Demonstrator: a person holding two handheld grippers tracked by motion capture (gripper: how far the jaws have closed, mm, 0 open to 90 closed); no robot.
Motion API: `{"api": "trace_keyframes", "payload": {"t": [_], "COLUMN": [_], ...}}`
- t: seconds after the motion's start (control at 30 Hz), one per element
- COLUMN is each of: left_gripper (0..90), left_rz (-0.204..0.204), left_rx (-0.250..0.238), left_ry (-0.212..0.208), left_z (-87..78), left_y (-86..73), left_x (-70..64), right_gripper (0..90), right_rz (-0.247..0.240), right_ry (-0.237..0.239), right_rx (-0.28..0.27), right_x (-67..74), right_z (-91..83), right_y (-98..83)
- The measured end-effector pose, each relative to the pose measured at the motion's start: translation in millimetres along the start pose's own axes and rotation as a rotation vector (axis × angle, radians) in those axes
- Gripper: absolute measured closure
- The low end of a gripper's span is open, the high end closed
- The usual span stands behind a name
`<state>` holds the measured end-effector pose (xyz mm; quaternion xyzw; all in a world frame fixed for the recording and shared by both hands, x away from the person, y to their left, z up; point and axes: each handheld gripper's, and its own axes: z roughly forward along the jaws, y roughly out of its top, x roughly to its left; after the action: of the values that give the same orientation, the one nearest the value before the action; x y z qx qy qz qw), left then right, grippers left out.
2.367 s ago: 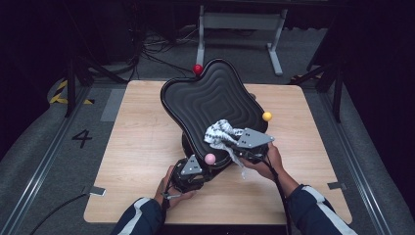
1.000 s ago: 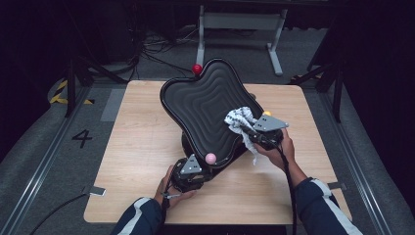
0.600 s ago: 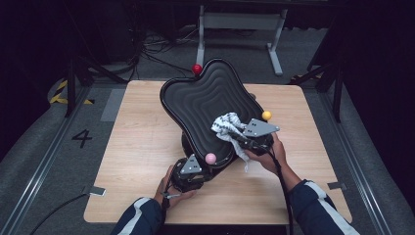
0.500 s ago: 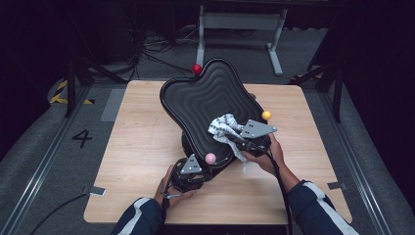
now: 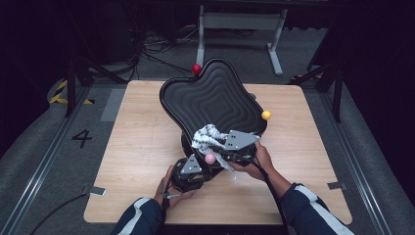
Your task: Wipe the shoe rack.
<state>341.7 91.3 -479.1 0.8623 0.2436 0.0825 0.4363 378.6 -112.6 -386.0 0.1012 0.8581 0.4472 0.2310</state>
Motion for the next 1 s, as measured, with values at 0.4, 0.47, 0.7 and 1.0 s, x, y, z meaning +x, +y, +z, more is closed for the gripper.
{"api": "trace_keyframes", "payload": {"t": [0.4, 0.47, 0.7, 1.0], "left_gripper": [73.1, 73.1, 73.1, 73.0], "left_rz": [0.001, 0.0, 0.0, -0.001], "left_rx": [0.001, 0.002, 0.004, 0.003], "left_ry": [0.003, 0.002, 0.003, 0.0], "left_z": [-1.3, -1.5, -1.6, -1.6], "left_y": [-0.6, -0.7, -0.6, -0.7], "left_x": [0.5, 0.6, 0.8, 1.2], "right_gripper": [77.1, 77.1, 77.2, 77.2], "right_rz": [0.014, 0.035, 0.096, 0.145], "right_ry": [-0.034, -0.051, -0.11, -0.227], "right_rx": [-0.009, -0.012, -0.003, 0.032], "right_x": [-10.7, -17.9, -41.6, -69.6], "right_z": [1.7, 0.7, -4.3, -12.2], "right_y": [-1.7, -5.1, -17.5, -33.2]}}
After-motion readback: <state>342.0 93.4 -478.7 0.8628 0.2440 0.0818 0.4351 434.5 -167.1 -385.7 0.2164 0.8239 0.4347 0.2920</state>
